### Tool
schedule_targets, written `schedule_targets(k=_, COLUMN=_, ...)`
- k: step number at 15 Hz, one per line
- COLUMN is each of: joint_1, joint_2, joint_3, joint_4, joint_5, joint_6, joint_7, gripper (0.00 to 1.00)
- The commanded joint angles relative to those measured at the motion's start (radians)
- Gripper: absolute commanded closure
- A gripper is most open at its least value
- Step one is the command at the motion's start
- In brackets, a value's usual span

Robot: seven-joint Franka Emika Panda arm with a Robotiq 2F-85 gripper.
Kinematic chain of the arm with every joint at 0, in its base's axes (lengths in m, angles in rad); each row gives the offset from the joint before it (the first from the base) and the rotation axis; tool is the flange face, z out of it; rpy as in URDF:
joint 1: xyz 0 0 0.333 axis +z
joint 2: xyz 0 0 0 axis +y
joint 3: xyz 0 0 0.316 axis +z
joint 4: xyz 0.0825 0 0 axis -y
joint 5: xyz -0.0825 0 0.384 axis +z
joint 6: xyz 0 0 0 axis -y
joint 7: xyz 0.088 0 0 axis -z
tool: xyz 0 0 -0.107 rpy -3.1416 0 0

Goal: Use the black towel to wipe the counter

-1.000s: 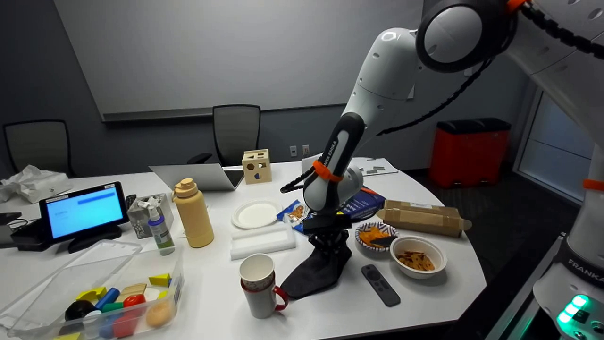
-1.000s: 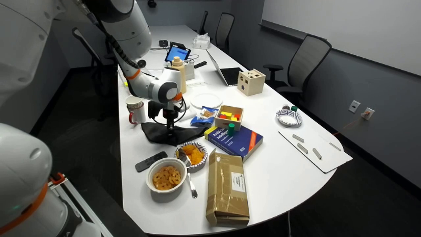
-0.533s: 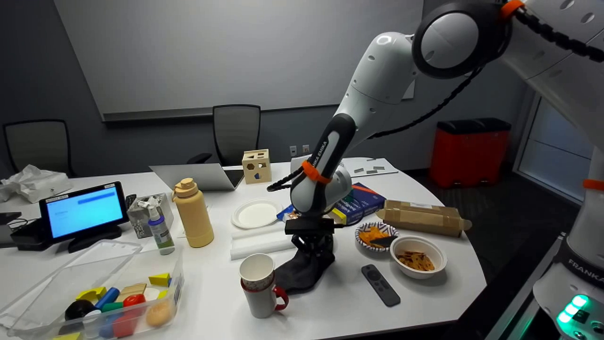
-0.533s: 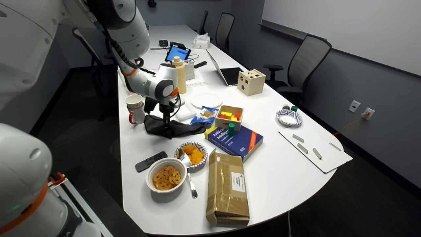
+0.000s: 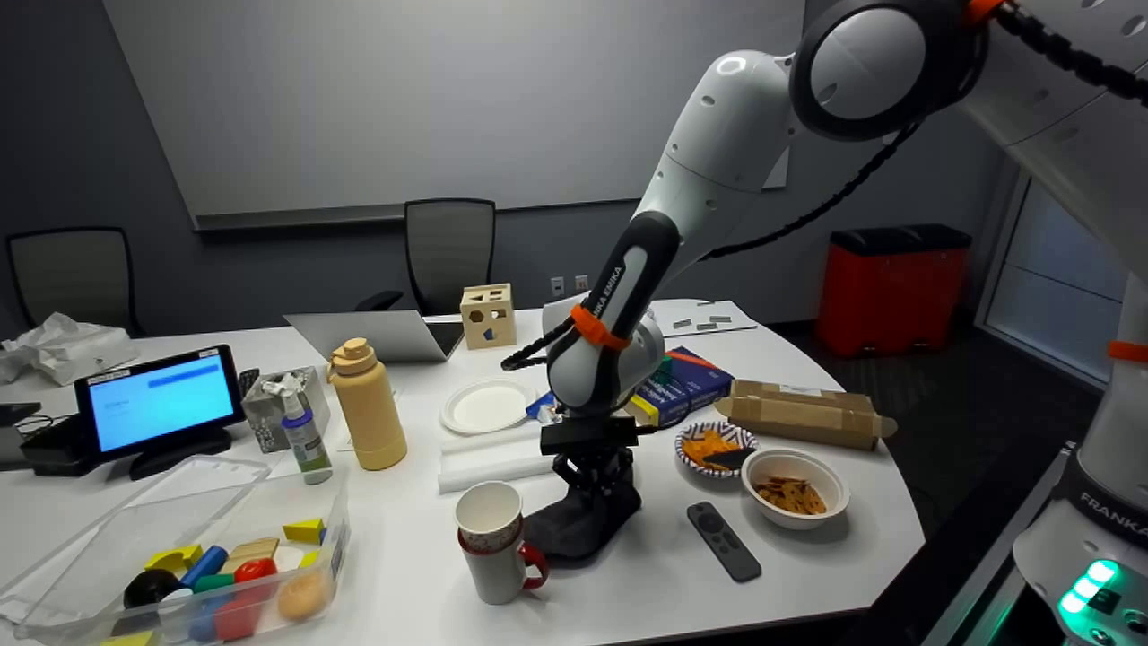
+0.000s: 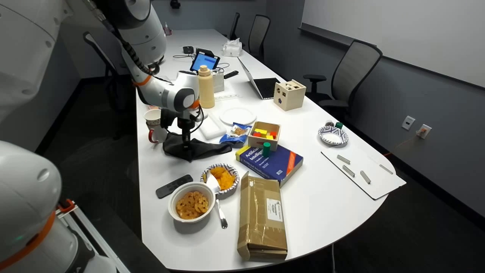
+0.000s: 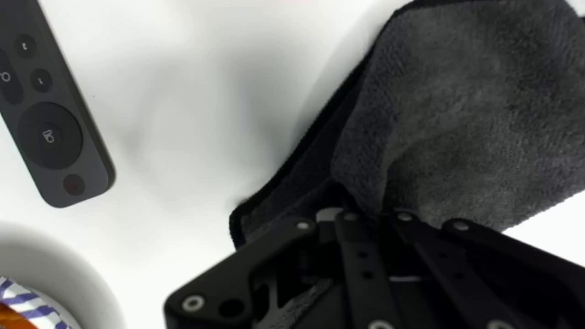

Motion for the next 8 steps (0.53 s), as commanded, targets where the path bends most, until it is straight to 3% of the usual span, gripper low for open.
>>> schedule_targets(k=1, joint_1=-0.004, joint_2=-0.148, joint_3=-0.017, joint_4=-0.087, joint_5=-0.028, joint_6=0.007, joint_7=0.008, gripper=0.98)
schedule_targets(k=8, joint_1=-0.037, joint_2=-0.369, joint_3=0.009, joint_4=-0.154, joint_5=0.006, joint_6=0.067, joint_7=0.042, gripper=0.98)
